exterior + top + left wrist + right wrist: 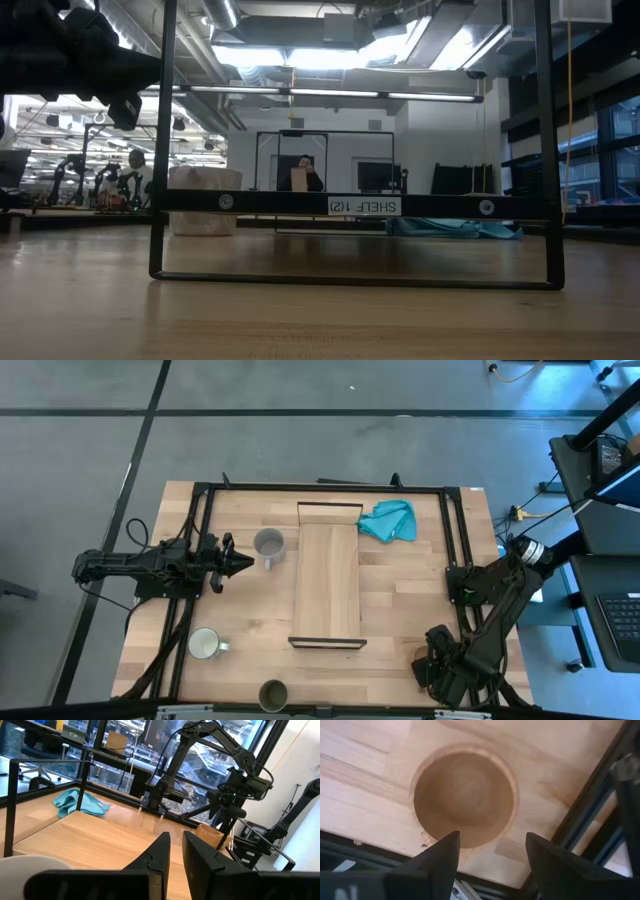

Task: Stack small to large cups/mugs on shelf
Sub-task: Put the wooden mug on the shelf

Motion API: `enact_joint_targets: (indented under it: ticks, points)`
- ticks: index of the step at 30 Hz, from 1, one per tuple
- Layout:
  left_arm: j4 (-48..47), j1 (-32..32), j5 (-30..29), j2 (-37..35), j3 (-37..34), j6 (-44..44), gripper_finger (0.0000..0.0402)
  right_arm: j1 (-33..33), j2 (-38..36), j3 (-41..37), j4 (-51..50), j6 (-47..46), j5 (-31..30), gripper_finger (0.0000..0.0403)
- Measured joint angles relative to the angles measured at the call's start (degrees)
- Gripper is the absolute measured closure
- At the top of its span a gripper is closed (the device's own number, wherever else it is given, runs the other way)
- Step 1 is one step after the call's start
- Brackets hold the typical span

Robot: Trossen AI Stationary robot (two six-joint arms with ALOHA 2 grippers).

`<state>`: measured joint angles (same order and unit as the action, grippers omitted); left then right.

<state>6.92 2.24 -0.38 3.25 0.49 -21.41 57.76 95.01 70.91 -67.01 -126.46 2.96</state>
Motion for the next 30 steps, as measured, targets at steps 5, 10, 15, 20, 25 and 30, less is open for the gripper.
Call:
enact_joint_targets:
  ticks: [5, 10, 15, 20, 25, 30]
  points:
    - [0.0, 0.0, 0.0, 0.0, 0.0, 0.0, 0.0357, -2.7, 4.8, 0.0, -1.7, -0.8, 4.5, 0.0175]
    - [0.0, 0.0, 0.0, 0.0, 0.0, 0.0, 0.0357, -4.0, 6.7, 0.0, -1.6, -1.0, 6.2, 0.0175]
    - [0.0, 0.0, 0.0, 0.0, 0.0, 0.0, 0.0357, -4.0, 8.0, 0.0, -1.8, -1.4, 6.5, 0.0175]
    - [0.0, 0.0, 0.0, 0.0, 0.0, 0.0, 0.0357, -4.0, 9.0, 0.0, -1.7, -1.6, 6.7, 0.0182]
    - [0.0, 0.0, 0.0, 0.0, 0.0, 0.0, 0.0357, -4.0, 9.9, 0.0, -1.5, -1.4, 6.7, 0.0222]
    - [0.0, 0.0, 0.0, 0.0, 0.0, 0.0, 0.0357, -4.0, 9.9, 0.0, -1.6, -1.4, 6.3, 0.0277]
